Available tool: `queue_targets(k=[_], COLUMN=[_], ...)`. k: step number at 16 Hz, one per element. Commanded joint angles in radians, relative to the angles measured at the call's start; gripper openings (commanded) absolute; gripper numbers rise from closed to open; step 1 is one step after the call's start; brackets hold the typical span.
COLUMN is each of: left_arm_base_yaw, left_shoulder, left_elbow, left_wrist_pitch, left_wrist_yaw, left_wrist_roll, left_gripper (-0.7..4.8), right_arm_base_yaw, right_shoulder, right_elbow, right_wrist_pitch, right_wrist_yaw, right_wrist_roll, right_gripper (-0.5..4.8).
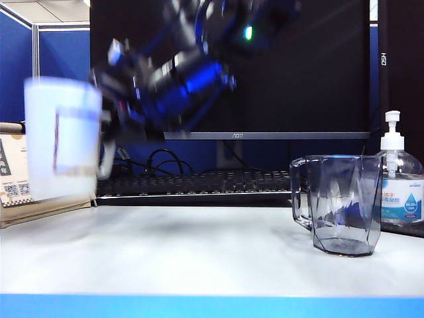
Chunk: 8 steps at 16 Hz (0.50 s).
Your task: Swap the positions of the transparent plastic cup and the white ceramic cup.
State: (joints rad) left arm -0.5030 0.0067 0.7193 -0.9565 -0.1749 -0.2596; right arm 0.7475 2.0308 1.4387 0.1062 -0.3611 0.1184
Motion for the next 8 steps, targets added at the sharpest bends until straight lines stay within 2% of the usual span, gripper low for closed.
queue_targets(k=[1,8], left_arm_base_yaw=[0.001,0.001], left_shoulder=[-0.002,-0.002], left_elbow=[0.001,0.001], left_wrist_pitch=[0.011,0.011], left_wrist_yaw=[0.003,0.004], left_wrist_roll=[-0.001,-0.001], left_gripper=[2.95,2.95], right_arm_base_yaw=[-0.013,-0.040], right_shoulder=[0.018,0.066], right_elbow=[0.010,0.010], right_wrist_pitch=[0.044,0.054], right_wrist_yaw=[-0.005,0.013], right_wrist_roll=[0.011,0.006], right_gripper=[-0.05,-0.05])
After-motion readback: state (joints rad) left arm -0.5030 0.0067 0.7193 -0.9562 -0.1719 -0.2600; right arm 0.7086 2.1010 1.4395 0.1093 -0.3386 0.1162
